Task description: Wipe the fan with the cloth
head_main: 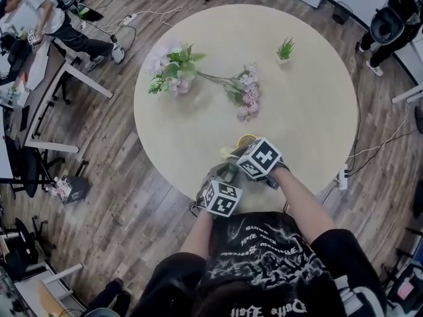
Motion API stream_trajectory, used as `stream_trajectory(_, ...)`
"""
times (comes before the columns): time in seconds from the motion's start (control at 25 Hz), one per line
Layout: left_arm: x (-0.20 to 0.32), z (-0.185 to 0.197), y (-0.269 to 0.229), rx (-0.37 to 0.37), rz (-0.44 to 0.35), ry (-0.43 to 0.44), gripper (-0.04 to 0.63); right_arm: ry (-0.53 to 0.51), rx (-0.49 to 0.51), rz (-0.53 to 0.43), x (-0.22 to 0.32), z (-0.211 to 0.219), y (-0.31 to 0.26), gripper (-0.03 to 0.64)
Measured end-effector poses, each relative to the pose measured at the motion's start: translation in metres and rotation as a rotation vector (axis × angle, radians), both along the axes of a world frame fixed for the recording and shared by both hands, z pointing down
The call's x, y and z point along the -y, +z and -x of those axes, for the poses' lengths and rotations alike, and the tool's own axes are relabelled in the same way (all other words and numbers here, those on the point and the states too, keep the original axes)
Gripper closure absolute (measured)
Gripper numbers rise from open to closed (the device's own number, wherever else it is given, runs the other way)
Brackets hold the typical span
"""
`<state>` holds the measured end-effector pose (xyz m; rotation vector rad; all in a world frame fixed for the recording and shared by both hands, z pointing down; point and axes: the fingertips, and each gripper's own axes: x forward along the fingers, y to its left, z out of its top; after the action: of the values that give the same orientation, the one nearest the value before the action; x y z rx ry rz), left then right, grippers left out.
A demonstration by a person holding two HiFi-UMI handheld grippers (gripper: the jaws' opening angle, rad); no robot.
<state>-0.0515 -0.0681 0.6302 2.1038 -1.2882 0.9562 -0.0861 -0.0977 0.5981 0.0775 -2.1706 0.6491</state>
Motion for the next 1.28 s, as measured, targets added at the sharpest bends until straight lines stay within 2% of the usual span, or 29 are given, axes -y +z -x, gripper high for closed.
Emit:
stream_trajectory(0.08, -0.001, -0.001, 0.0, 0.013, 0.004, 0.035, 0.42, -0.11, -0.086, 0.094, -0.009, 0.001, 0.001, 0.575)
stream_trajectory(0.2, -0.001, -0.002, 0.0, 0.025, 0.013, 0.076, 0.42, -0.243, -0.227, 0.163, -0.019, 0.006, 0.005, 0.575)
stream_trajectory(0.32, 0.001, 0.0, 0.0, 0.016, 0.014, 0.082, 0.422, -0.253, -0.368, 0.249, -0.016, 0.011, 0.013, 0.575)
stream_trajectory(0.44, 0.002, -0.002, -0.001, 0.067, 0.011, 0.116, 0.422, -0.233, -0.505, 0.292, -0.006, 0.01, 0.023, 0.577)
stream_trajectory(0.6, 0.003, -0.003, -0.001, 0.089, 0.021, 0.125, 0.423, -0.321, -0.65, 0.305, -0.004, 0.004, 0.026, 0.575)
stream_trajectory(0.68, 0.003, -0.001, -0.001, 0.086, 0.025, 0.122, 0.423, -0.356, -0.677, 0.284, 0.0, 0.003, 0.027, 0.575)
stream_trajectory(0.92, 0.004, 0.002, -0.002, 0.096, 0.025, 0.133, 0.423, -0.357, -0.672, 0.28, 0.013, -0.003, 0.027, 0.575)
stream_trajectory(1.12, 0.004, 0.002, -0.002, 0.117, 0.022, 0.145, 0.423, -0.313, -0.64, 0.268, 0.026, -0.005, 0.025, 0.575)
stream_trajectory(1.28, 0.004, 0.002, -0.002, 0.117, 0.025, 0.145, 0.423, -0.285, -0.628, 0.221, 0.039, -0.005, 0.025, 0.575)
